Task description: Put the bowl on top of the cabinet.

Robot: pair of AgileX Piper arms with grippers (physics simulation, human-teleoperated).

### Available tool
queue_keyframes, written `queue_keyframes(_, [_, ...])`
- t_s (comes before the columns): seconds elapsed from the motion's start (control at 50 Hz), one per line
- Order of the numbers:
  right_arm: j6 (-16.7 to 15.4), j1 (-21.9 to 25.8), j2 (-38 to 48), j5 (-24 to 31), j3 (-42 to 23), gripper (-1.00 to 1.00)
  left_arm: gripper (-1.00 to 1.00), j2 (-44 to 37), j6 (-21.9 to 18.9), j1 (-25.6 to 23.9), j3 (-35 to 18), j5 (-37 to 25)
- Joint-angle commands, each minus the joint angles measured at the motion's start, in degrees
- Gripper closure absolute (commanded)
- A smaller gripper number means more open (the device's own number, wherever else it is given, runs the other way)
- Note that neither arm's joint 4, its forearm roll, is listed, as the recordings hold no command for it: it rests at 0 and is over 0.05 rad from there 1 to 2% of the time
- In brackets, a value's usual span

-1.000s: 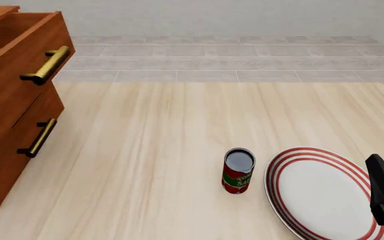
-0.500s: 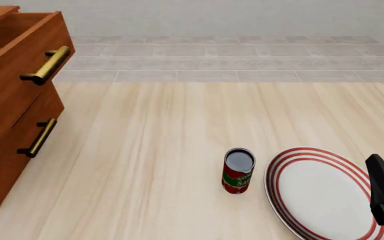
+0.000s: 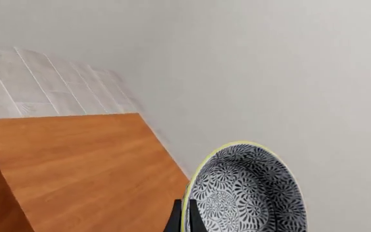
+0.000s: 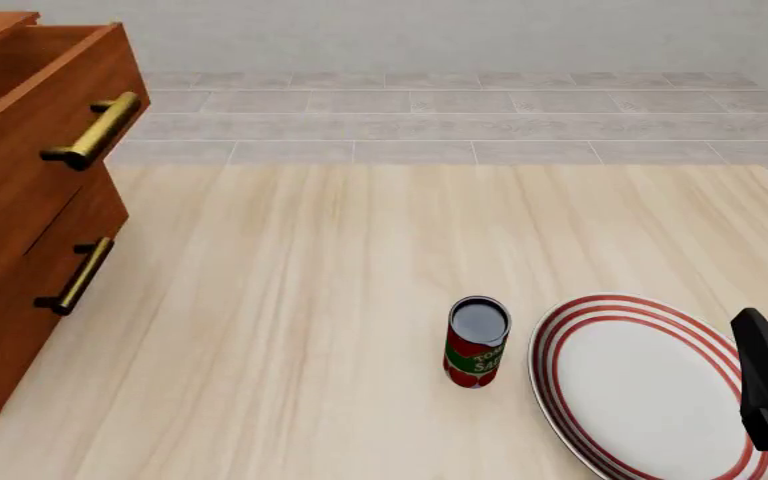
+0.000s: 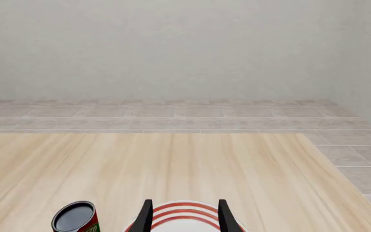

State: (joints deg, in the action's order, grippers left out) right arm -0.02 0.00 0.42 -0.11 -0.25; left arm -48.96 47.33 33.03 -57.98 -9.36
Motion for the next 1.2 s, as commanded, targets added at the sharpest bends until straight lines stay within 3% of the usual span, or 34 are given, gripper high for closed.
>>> queue_keyframes(0.02, [0.0,0.0,0.0,0.0,0.0,-1.00,1.00,-2.9,-2.3,2.1,-2.7,-1.5])
queue_keyframes(0.12, [0.0,0.0,0.0,0.0,0.0,-1.00,1.00,-4.5,-5.2,2.8,-3.0,-1.7])
queue_keyframes(0.52, [0.0,0.0,0.0,0.0,0.0,-1.00,1.00,-10.5,-10.2,4.4,-3.4,0.2])
queue_keyframes(1.2, [0.0,0.0,0.0,0.0,0.0,-1.00,1.00,-15.6,-11.9,5.9,-2.0,2.2])
